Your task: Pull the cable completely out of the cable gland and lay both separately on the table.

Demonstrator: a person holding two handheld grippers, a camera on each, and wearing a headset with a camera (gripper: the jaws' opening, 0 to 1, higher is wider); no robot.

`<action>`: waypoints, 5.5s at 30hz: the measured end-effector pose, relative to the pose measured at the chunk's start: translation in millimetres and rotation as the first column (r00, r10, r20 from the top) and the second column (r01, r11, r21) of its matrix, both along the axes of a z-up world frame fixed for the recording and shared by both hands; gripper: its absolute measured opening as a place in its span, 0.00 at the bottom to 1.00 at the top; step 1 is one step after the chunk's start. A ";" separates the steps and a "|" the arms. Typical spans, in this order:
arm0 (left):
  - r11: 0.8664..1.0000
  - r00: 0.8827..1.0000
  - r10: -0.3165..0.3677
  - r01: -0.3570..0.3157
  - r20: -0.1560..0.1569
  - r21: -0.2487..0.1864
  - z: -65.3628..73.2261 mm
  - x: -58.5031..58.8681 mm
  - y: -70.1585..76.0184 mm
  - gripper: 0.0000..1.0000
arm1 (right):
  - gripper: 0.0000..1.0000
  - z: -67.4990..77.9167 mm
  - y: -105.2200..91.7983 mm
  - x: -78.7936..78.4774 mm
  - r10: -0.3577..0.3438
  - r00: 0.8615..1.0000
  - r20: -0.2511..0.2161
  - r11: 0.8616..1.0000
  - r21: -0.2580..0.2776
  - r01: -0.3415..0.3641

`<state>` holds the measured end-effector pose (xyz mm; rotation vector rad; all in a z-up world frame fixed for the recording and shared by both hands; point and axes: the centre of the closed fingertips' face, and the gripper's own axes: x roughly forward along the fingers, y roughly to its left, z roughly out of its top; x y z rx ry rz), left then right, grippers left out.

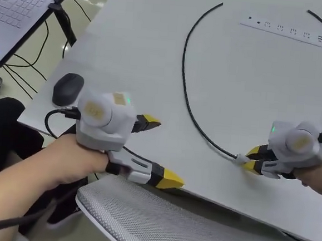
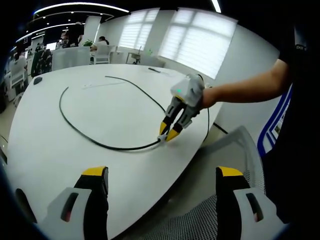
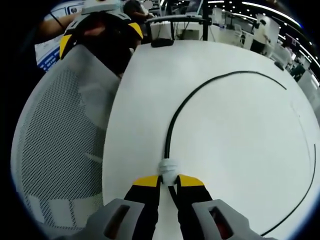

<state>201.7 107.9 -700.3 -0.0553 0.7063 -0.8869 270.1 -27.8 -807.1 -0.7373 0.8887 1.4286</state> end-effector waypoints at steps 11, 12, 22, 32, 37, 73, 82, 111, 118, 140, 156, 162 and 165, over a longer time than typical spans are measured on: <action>1.000 0.999 -0.026 0.026 0.033 0.012 6.5 4.5 -19.2 0.86 | 0.07 39.8 8.8 -6.5 -0.001 1.000 0.015 0.999 0.047 0.000; 1.000 0.999 -0.028 0.028 0.034 0.012 6.8 5.2 -20.5 0.86 | 0.07 42.9 9.7 -7.0 -0.001 1.000 0.017 0.999 0.050 0.000; 0.994 0.991 -0.112 0.112 0.074 0.007 12.3 13.7 -39.9 0.85 | 0.07 81.4 30.0 -16.9 0.034 0.999 0.036 0.997 0.074 -0.036; 0.978 0.971 -0.199 0.205 0.134 -0.034 28.8 34.8 -41.8 0.78 | 0.06 118.8 58.7 -30.3 0.068 0.995 0.073 0.994 0.075 -0.074; 0.967 0.960 -0.242 0.250 0.144 -0.041 32.2 40.0 -44.3 0.74 | 0.06 127.1 70.9 -37.0 0.087 0.992 0.092 0.993 0.067 -0.093; 0.905 0.932 -0.338 0.360 0.131 -0.226 42.6 16.0 -45.2 0.18 | 0.07 141.0 100.3 -62.0 0.114 0.973 0.202 0.985 0.105 -0.137; 0.902 0.932 -0.345 0.361 0.108 -0.235 40.7 14.2 -45.8 0.16 | 0.07 139.3 99.8 -63.5 0.118 0.965 0.236 0.984 0.104 -0.146; 0.855 0.838 -0.456 0.506 0.301 -0.111 54.7 14.1 -47.6 0.14 | 0.20 158.8 92.8 -48.5 -0.133 0.683 -0.718 0.819 0.309 0.483; 0.849 0.828 -0.469 0.518 0.306 -0.100 50.6 18.1 -46.3 0.14 | 0.12 159.3 99.6 -54.1 -0.080 0.620 -0.780 0.818 0.304 0.488; 0.844 0.840 -0.484 0.523 0.246 -0.123 42.0 16.7 -50.1 0.14 | 0.06 152.6 98.5 -64.9 -0.030 0.798 -0.602 0.885 0.355 0.301; 0.866 0.892 -0.421 0.449 0.165 -0.220 40.2 21.2 -46.5 0.14 | 0.06 149.6 99.4 -57.8 0.012 0.976 -0.218 0.939 0.337 0.064; 0.869 0.906 -0.399 0.422 0.139 -0.259 44.0 20.7 -47.1 0.14 | 0.06 151.4 97.8 -58.0 0.026 0.999 -0.043 0.955 0.296 -0.012; 0.869 0.910 -0.395 0.415 0.127 -0.269 43.5 17.6 -48.4 0.14 | 0.07 149.1 96.2 -61.0 0.038 0.999 0.034 0.963 0.267 -0.045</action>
